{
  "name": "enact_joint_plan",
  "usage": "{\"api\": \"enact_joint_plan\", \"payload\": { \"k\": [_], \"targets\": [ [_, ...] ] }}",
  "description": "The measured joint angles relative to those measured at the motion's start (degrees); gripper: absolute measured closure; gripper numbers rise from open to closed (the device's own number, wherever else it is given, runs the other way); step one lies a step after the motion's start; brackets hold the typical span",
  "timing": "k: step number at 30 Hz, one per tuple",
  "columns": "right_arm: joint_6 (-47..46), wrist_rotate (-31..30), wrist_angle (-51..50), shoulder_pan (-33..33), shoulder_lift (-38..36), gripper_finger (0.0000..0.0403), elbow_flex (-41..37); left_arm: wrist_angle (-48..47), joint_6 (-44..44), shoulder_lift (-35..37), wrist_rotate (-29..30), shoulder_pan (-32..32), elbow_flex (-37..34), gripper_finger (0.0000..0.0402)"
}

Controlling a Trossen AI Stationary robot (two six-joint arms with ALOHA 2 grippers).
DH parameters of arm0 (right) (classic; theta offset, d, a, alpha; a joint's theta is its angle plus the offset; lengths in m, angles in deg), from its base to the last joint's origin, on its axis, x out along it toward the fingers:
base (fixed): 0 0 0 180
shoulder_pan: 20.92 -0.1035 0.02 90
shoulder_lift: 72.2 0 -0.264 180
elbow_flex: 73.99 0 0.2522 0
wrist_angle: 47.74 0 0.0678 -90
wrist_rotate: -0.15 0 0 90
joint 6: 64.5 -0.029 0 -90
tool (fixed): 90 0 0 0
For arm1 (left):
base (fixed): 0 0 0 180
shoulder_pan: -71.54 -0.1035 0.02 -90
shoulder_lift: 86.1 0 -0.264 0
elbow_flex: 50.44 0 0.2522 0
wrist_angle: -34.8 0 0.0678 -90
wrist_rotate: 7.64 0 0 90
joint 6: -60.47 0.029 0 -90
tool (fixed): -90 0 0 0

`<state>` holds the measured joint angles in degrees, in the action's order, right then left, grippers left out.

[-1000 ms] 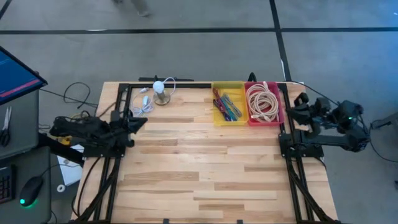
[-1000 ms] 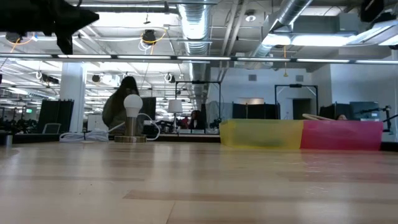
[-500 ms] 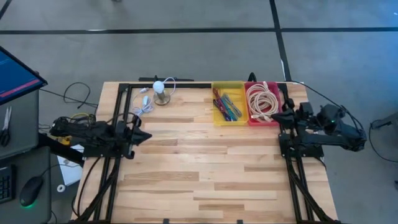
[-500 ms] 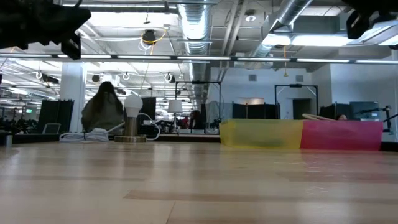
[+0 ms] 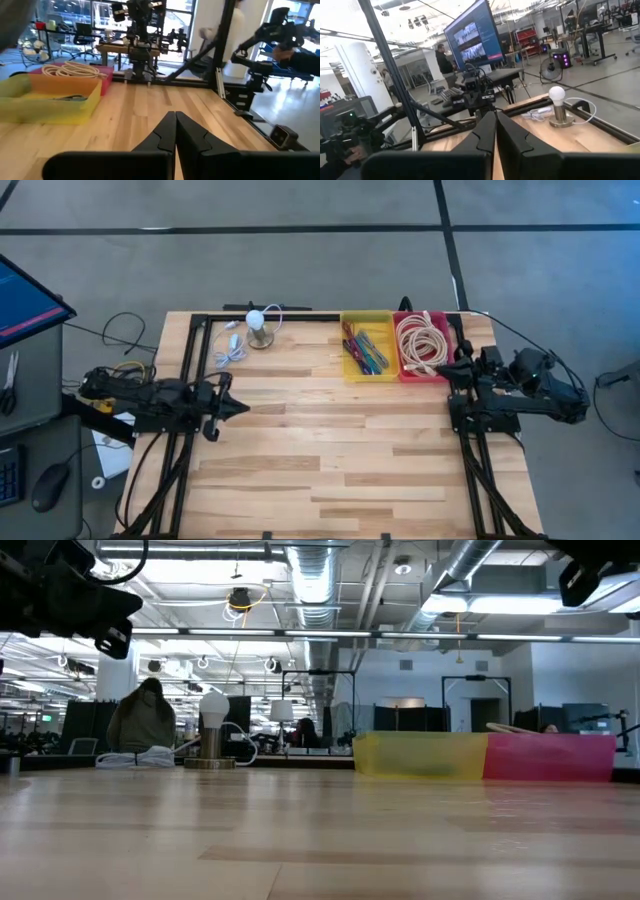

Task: Pick & Place USB Port
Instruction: Return to Home Position

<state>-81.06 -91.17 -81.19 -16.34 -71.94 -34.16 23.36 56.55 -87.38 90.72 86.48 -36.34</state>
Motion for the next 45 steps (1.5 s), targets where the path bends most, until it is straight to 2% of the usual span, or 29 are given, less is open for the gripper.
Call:
{"api": "enact_joint_plan", "payload": {
  "k": [10, 16, 25, 33, 45],
  "targets": [
    [1.4, 0.0, -1.5, 0.0, 0.0, 0.0395, -0.5, -0.1, -1.4, -2.5, -0.4, 0.0, 0.0, 0.0396],
    [1.1, 0.0, -0.6, 0.0, 0.0, 0.0395, -5.7, 0.1, -0.7, -2.5, -0.3, 0.0, 0.0, 0.0394],
    [0.2, -0.1, 13.8, 0.0, 0.0, 0.0395, -17.4, 0.3, -0.7, -2.5, -0.3, 0.0, 0.0, 0.0394],
    [0.0, -1.7, 22.7, 0.1, 0.0, 0.0395, -25.3, 0.5, -0.9, -2.5, -1.0, 0.0, 0.0, 0.0396],
    [2.0, -0.4, 20.6, 0.1, 1.2, 0.0395, -25.6, 0.3, -0.9, -2.5, -1.2, 0.0, 0.0, 0.0395]
  ]
}}
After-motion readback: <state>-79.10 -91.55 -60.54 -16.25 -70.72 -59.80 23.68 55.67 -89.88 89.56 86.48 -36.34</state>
